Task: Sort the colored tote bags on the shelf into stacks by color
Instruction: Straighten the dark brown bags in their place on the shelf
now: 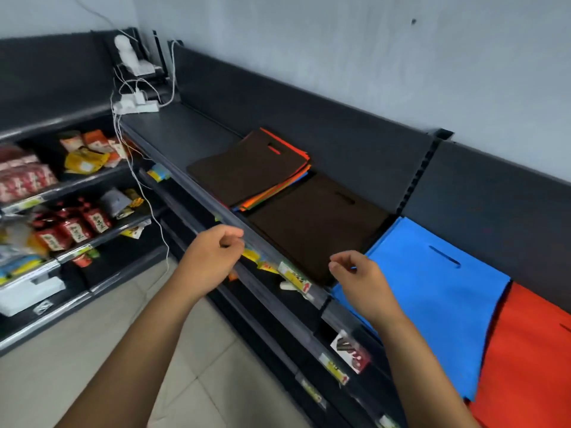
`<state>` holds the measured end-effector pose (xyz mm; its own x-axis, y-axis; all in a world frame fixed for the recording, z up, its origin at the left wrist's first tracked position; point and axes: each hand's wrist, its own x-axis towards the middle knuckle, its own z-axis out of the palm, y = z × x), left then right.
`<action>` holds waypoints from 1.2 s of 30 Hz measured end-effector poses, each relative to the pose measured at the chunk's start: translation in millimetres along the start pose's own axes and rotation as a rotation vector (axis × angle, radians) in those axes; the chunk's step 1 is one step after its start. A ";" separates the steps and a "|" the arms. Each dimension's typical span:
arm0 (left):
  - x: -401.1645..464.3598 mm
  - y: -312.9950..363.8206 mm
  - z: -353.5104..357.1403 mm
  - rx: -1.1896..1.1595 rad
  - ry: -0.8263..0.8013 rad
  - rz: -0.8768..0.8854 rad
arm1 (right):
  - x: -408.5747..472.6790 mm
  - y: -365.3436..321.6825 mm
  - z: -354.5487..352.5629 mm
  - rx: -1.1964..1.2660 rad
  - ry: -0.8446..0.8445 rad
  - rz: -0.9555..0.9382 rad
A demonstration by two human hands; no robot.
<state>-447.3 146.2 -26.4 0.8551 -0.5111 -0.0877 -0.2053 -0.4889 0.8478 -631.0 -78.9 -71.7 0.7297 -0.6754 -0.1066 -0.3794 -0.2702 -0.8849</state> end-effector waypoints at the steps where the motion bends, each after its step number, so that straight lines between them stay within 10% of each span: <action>1: 8.8 -6.0 -9.4 -0.002 0.006 -0.005 | 6.5 -6.1 11.7 -0.001 -0.003 0.000; 23: 276.4 -46.7 -69.1 0.278 0.023 0.132 | 243.1 -74.4 114.5 0.046 0.081 0.115; 36: 412.3 -36.0 -68.8 0.529 -0.376 0.284 | 268.2 -89.7 151.2 0.156 0.204 0.393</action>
<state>-54.7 1.8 -57.1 0.5318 -0.8323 -0.1565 -0.6810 -0.5301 0.5052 -315.2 -132.0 -89.4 0.4151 -0.8312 -0.3697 -0.5027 0.1291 -0.8548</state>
